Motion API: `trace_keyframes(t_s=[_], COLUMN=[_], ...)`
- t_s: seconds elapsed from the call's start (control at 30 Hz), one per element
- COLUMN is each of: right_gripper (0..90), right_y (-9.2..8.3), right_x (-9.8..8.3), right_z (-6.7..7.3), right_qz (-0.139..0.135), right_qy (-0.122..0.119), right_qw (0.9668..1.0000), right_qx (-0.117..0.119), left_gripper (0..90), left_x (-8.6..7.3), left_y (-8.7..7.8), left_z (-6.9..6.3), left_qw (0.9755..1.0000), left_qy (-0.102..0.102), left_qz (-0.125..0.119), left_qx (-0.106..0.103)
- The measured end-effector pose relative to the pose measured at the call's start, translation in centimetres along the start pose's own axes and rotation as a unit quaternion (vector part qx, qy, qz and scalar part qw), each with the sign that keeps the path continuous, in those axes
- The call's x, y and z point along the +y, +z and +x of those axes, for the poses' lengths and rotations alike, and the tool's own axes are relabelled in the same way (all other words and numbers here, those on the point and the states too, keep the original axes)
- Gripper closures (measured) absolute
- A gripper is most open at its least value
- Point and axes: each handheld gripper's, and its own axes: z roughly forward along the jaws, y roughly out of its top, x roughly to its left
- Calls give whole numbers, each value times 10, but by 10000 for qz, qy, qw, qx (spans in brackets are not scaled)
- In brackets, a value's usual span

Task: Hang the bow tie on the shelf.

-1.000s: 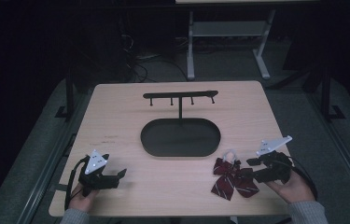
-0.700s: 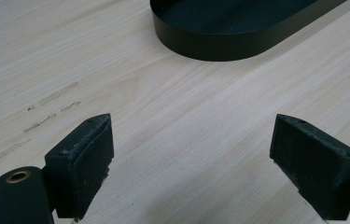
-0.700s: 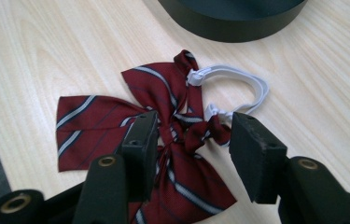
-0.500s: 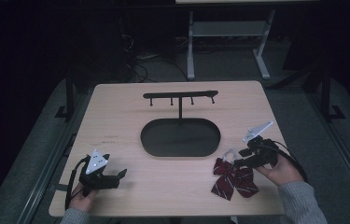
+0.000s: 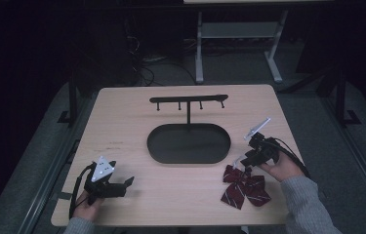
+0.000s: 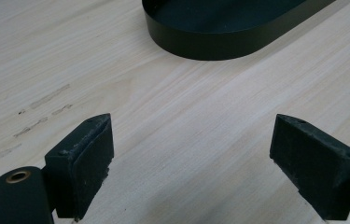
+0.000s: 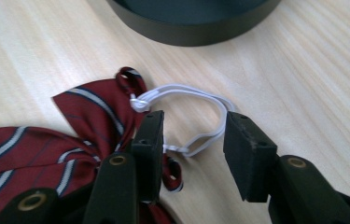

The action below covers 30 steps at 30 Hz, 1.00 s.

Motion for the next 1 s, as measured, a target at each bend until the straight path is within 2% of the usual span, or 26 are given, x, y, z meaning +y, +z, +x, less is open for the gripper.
trace_keyframes(t_s=[0.1,0.13,0.4,0.57,0.67,0.77,0.87,1.0], right_gripper=[583,583,631,662,728,759,833,868], right_y=[3,5,19,23,24,24,24,24], right_x=[1,2,4,3,2,2,1,0], right_z=[-3,-5,-10,-11,-10,-9,-7,-6], right_qz=[44,63,268,321,299,298,298,319], right_qy=[56,127,229,213,180,138,74,12], right_qw=[10000,9998,9993,9992,9993,9994,9994,9994], right_qx=[-12,-101,-132,-111,-122,-119,-144,-133], left_gripper=[133,133,133,133,133,133,133,133], left_x=[0,0,0,0,0,0,0,0], left_y=[1,1,2,2,2,2,2,2], left_z=[-1,-1,-1,-2,-2,-2,-2,-3], left_qw=[10000,10000,10000,9999,9998,9998,9998,9998], left_qy=[1,15,74,84,156,157,142,153], left_qz=[-2,11,60,85,100,122,121,133], left_qx=[-10,-15,3,-21,-26,-30,-35,-27])
